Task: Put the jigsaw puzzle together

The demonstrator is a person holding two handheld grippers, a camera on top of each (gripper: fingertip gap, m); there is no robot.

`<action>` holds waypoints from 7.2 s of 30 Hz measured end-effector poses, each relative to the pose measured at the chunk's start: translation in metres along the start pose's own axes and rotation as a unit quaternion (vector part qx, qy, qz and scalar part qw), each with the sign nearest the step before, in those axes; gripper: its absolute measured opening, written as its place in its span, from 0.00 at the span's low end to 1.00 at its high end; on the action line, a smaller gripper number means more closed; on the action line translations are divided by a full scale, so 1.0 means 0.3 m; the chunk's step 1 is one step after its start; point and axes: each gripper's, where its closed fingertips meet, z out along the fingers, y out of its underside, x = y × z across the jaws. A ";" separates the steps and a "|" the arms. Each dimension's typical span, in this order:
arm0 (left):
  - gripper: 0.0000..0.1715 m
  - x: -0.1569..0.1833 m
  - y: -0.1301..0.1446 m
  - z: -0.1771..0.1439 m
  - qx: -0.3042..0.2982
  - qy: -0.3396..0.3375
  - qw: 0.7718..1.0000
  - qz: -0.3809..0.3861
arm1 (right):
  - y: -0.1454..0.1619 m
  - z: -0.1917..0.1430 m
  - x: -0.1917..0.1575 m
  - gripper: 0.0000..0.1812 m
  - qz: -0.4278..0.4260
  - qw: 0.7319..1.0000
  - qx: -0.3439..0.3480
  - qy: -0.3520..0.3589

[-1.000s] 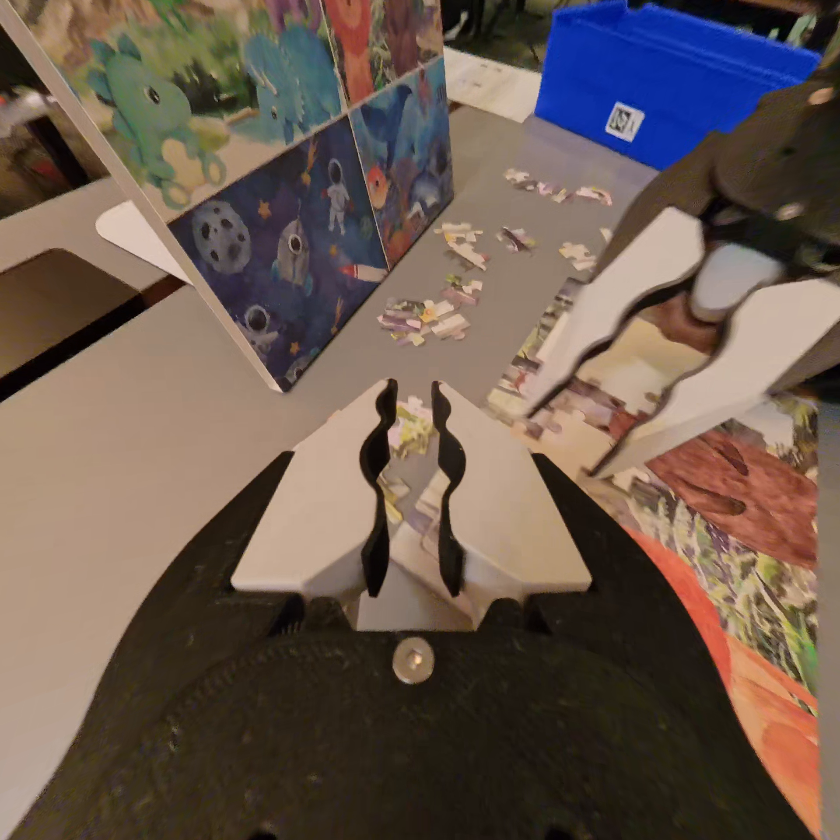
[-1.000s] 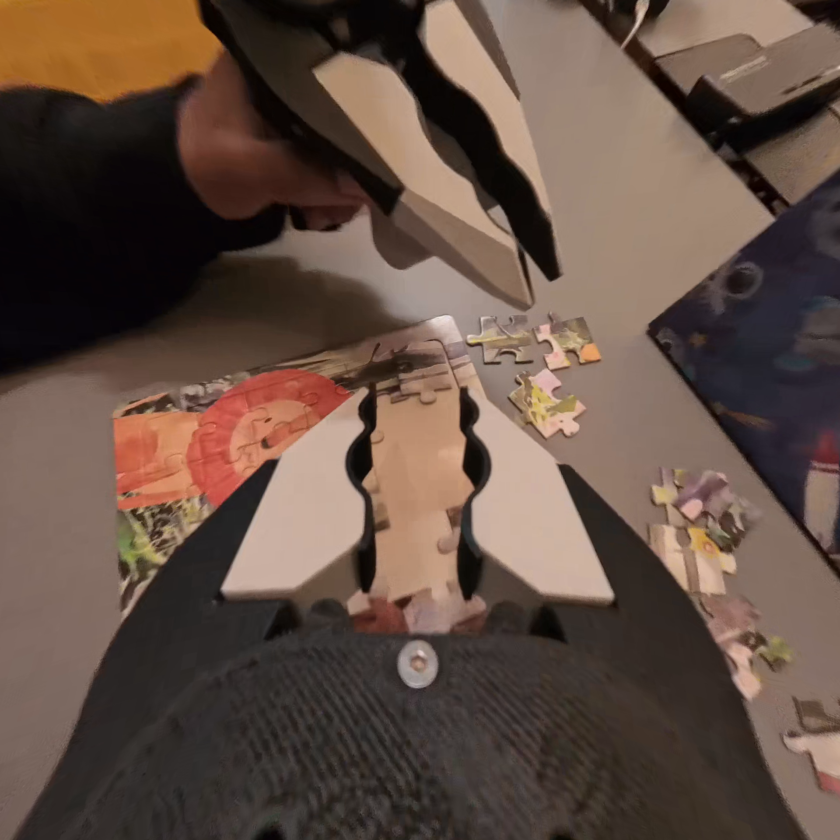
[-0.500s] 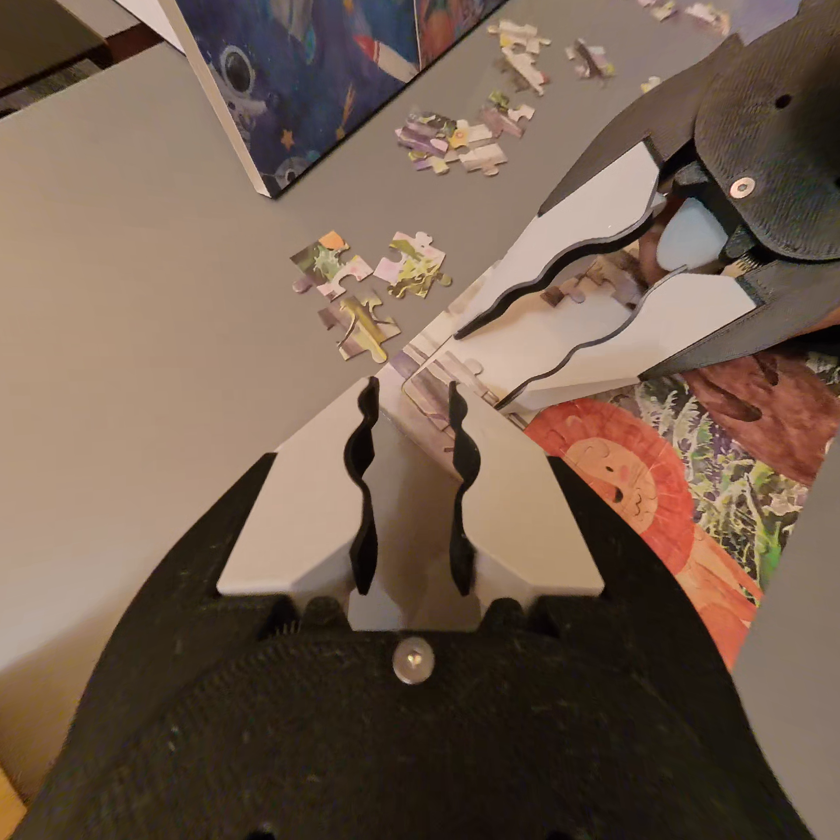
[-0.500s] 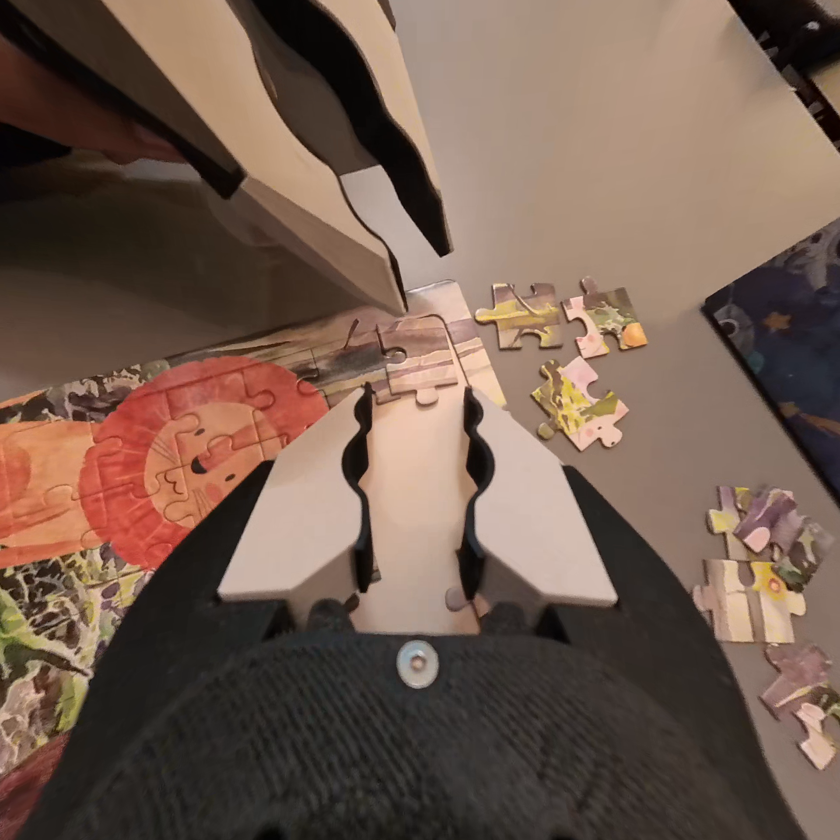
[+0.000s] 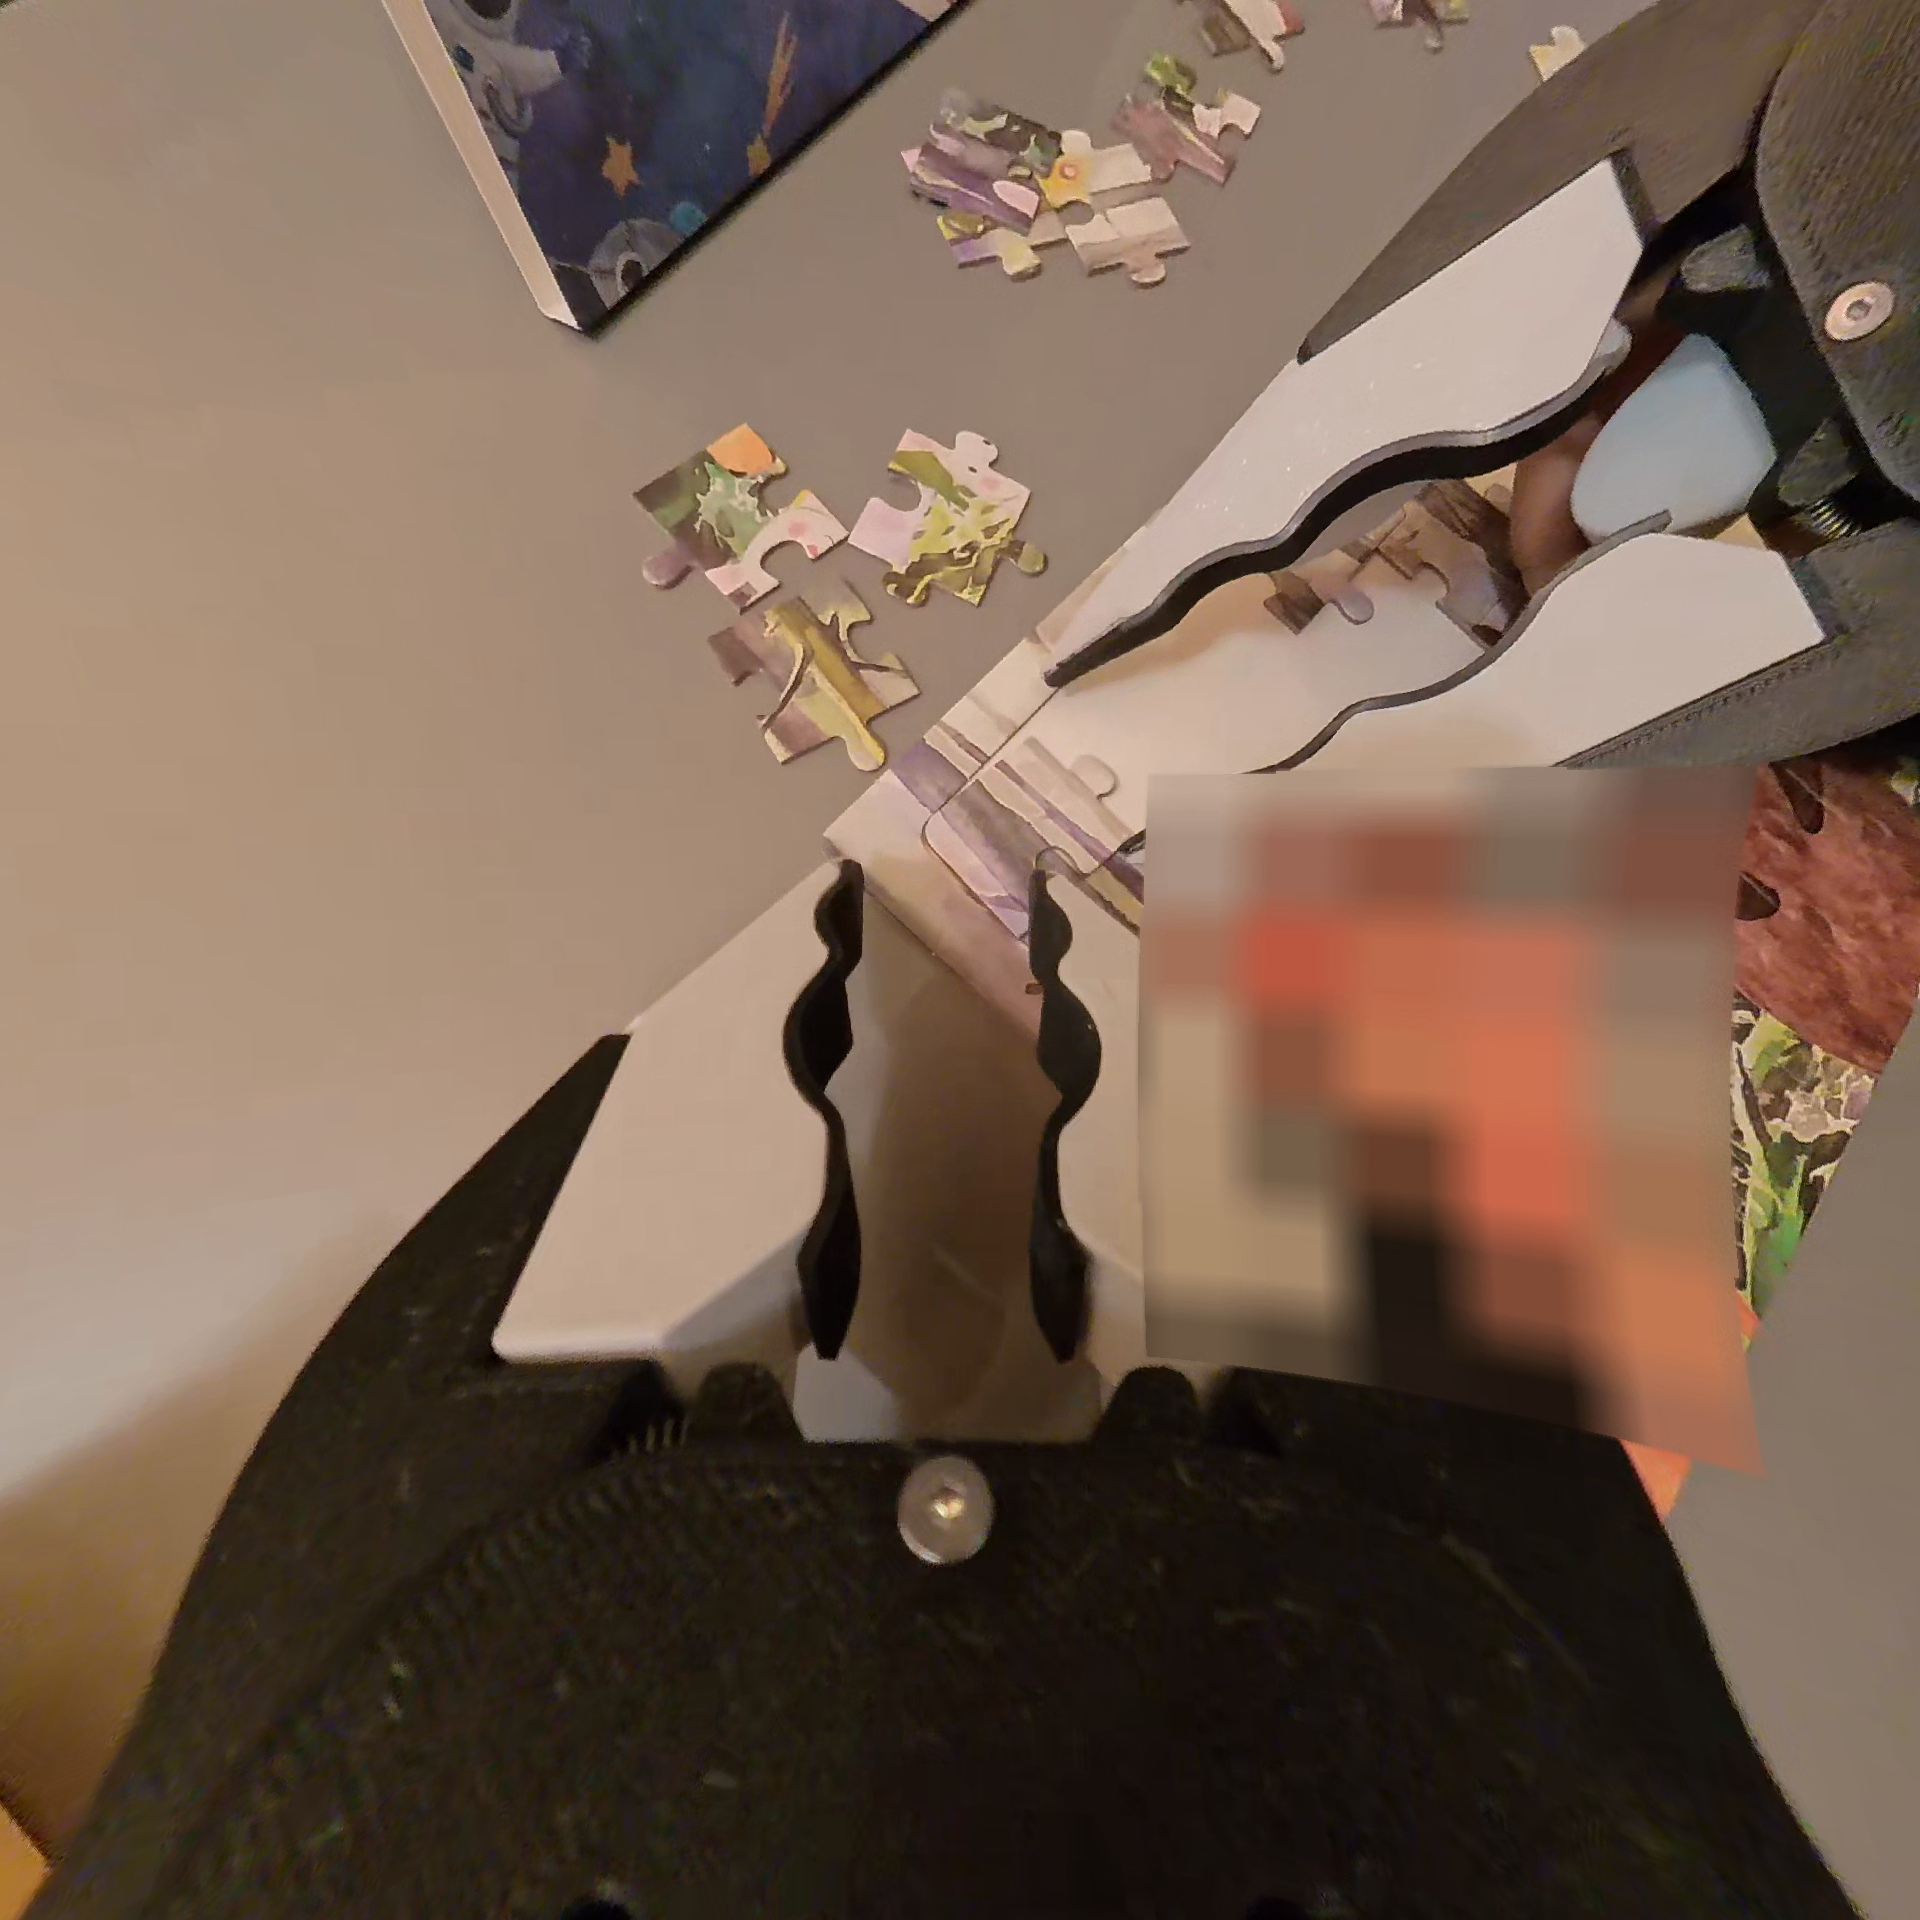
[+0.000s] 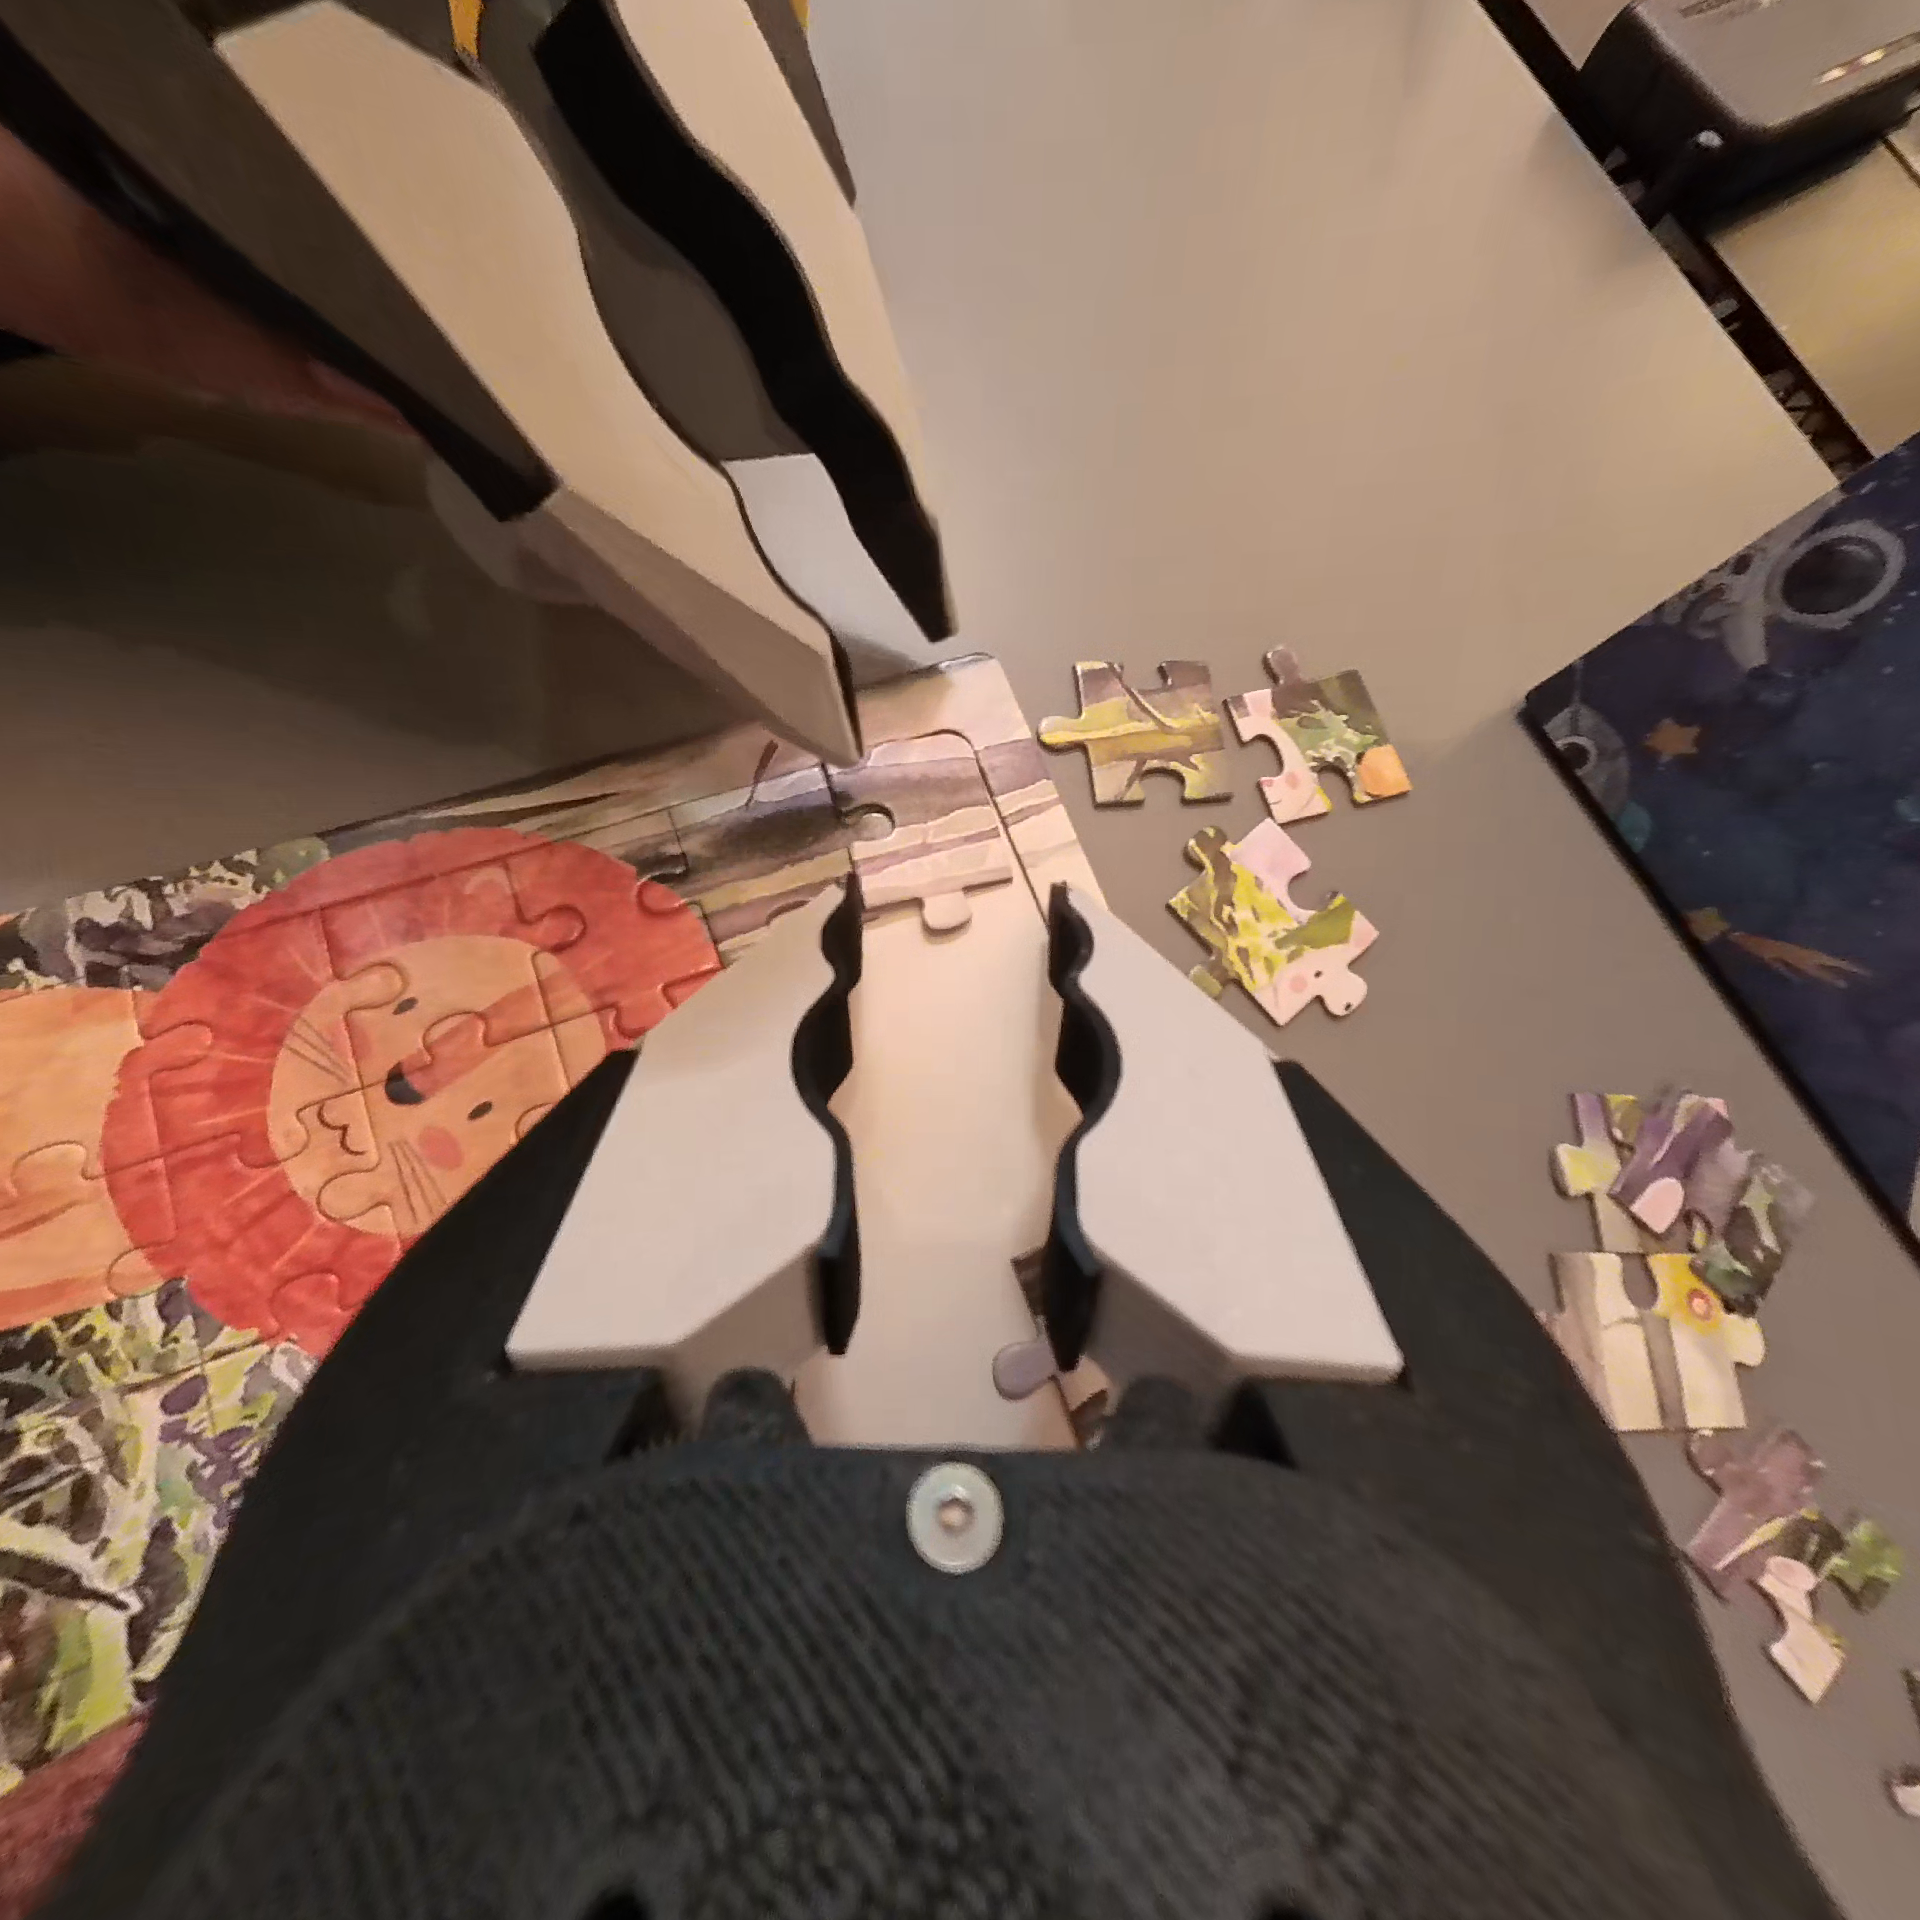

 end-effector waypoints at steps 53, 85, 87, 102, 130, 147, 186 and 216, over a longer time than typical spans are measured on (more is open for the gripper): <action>0.16 -0.011 0.022 0.025 -0.020 -0.022 1.000 0.000 | -0.026 0.041 -0.004 0.00 0.010 1.000 0.001 -0.003; 0.11 -0.020 0.026 0.022 -0.021 -0.029 0.999 -0.007 | -0.042 0.047 -0.086 0.00 0.018 0.997 -0.011 -0.081; 0.11 -0.020 0.027 0.022 -0.022 -0.030 0.999 -0.007 | -0.037 0.053 -0.013 0.00 0.011 1.000 -0.009 -0.016; 0.11 -0.020 0.028 0.022 -0.024 -0.032 0.999 -0.006 | -0.049 0.061 -0.049 0.00 0.033 0.998 0.000 -0.060; 0.11 -0.022 0.028 0.021 -0.024 -0.031 0.999 -0.008 | 0.023 -0.070 -0.338 0.00 -0.068 0.954 -0.009 -0.293; 0.08 -0.053 0.005 -0.012 -0.007 -0.056 0.998 -0.006 | 0.060 -0.522 0.270 0.00 0.025 0.983 0.182 0.023; 0.01 0.132 0.030 0.046 -0.029 0.110 0.993 -0.026 | 0.518 -0.520 0.343 0.17 0.207 0.978 -0.005 0.021; 0.08 0.020 -0.252 -0.021 0.197 -0.109 0.971 0.075 | 0.428 -0.777 0.513 0.24 0.125 0.960 0.187 0.168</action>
